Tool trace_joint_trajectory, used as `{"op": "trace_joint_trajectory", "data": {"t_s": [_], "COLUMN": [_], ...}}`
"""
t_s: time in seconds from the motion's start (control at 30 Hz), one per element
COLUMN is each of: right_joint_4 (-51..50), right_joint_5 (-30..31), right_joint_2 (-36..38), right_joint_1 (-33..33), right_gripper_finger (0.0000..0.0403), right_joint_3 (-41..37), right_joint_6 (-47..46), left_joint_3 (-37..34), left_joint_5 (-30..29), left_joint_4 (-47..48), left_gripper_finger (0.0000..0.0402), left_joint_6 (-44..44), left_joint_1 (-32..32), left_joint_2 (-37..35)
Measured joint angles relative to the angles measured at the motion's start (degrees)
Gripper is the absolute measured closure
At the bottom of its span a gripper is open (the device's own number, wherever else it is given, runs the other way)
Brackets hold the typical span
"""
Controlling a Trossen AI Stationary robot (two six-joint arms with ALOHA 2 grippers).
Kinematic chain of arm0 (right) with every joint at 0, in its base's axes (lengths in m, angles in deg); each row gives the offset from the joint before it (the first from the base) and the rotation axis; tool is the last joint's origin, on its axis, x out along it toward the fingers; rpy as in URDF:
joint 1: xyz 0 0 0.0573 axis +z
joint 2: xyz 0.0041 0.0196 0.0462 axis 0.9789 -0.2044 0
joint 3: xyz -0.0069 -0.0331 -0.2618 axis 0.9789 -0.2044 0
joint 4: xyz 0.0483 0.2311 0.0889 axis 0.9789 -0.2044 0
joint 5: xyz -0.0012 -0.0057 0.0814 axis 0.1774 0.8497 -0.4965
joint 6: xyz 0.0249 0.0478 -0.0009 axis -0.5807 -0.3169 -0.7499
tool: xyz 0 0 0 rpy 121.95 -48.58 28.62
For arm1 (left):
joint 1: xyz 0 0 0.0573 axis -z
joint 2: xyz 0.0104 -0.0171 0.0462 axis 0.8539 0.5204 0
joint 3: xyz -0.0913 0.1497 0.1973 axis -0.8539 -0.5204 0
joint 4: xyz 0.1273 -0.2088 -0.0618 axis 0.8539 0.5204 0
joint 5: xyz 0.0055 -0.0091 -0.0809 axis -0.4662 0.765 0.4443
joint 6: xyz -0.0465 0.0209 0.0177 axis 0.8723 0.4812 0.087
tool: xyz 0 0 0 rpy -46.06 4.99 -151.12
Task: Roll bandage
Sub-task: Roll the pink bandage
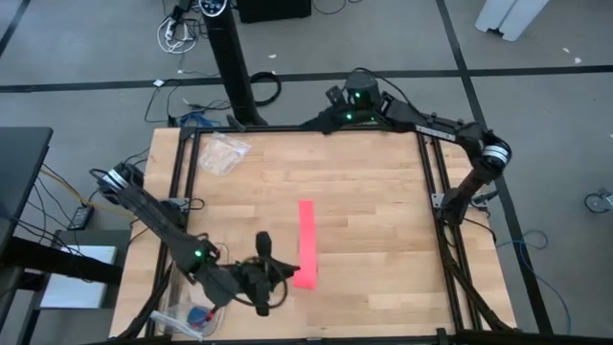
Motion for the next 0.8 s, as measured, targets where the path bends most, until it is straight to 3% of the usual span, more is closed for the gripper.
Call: {"op": "trace_joint_trajectory", "data": {"t_s": [0.1,0.27,0.47,0.6,0.8], "right_joint_4": [-3.84,-10.63,-15.16,-3.84,26.72], "right_joint_5": [2.88,14.41,24.23,25.37,31.41], "right_joint_2": [3.90,10.02,14.68,17.56,16.92], "right_joint_1": [4.15,13.70,24.97,29.64,36.20], "right_gripper_finger": [0.0227,0.0230,0.0240,0.0251,0.0268], "right_joint_3": [0.00,0.00,-3.99,-16.74,-38.77], "right_joint_6": [10.57,25.39,31.60,31.64,31.19], "left_joint_3": [2.33,6.69,12.67,15.58,17.79], "left_joint_5": [-0.12,-0.47,-0.38,-0.33,-0.82], "left_joint_4": [2.65,7.29,14.34,17.81,18.77], "left_gripper_finger": [0.0391,0.0391,0.0391,0.0391,0.0393], "left_joint_6": [-0.05,-0.31,-0.44,-0.46,-2.96], "left_joint_1": [-0.46,-2.19,-4.69,-5.79,-6.60], "left_joint_2": [-3.43,-9.46,-13.21,-13.71,-13.65]}}
